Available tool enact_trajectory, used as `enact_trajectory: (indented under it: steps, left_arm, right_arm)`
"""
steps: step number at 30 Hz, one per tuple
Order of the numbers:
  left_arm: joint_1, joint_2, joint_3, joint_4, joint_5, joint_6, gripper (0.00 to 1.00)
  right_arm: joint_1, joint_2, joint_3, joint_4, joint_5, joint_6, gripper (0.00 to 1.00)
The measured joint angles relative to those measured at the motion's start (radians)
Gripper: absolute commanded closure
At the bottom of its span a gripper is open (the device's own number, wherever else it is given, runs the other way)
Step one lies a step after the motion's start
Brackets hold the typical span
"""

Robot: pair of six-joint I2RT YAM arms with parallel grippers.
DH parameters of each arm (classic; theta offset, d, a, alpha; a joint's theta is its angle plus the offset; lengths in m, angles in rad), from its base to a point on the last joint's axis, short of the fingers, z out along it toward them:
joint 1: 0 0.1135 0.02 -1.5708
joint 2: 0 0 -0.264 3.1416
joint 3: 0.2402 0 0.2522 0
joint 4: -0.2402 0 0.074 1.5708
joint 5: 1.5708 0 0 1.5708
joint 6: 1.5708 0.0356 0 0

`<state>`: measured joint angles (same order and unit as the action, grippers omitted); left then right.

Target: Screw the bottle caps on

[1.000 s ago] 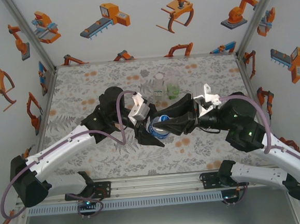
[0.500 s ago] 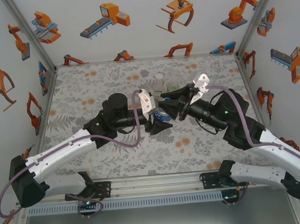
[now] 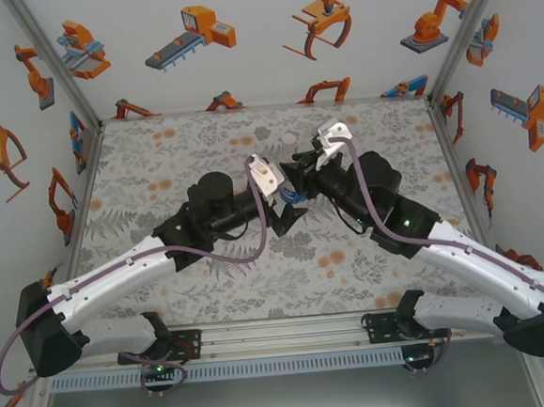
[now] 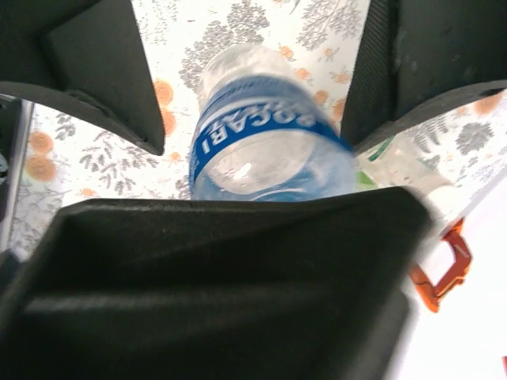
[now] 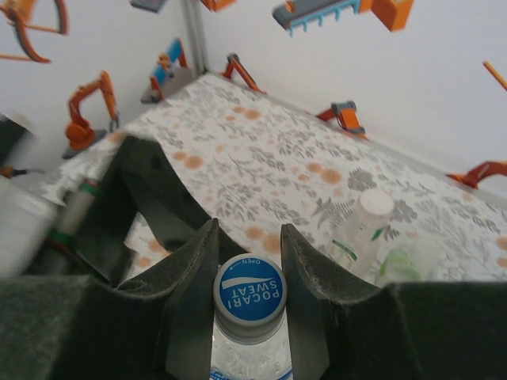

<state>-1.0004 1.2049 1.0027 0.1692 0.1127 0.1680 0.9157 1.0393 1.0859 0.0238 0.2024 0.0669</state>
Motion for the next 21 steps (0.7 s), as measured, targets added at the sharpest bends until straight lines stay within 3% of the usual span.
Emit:
enact_trajectory:
  steps: [9, 15, 21]
  left_arm:
    - [0.104, -0.161, -0.063, -0.128, -0.033, -0.018, 0.03]
    - [0.179, -0.287, -0.126, -0.237, -0.089, -0.049, 0.03]
    - [0.264, -0.372, -0.178, -0.331, -0.160, -0.166, 0.03]
  right_arm:
    - [-0.104, 0.129, -0.021, 0.118, -0.087, -0.008, 1.00]
    - [-0.162, 0.305, -0.038, 0.310, -0.154, -0.042, 1.00]
    - [-0.191, 0.528, -0.022, 0.462, -0.204, -0.071, 1.00]
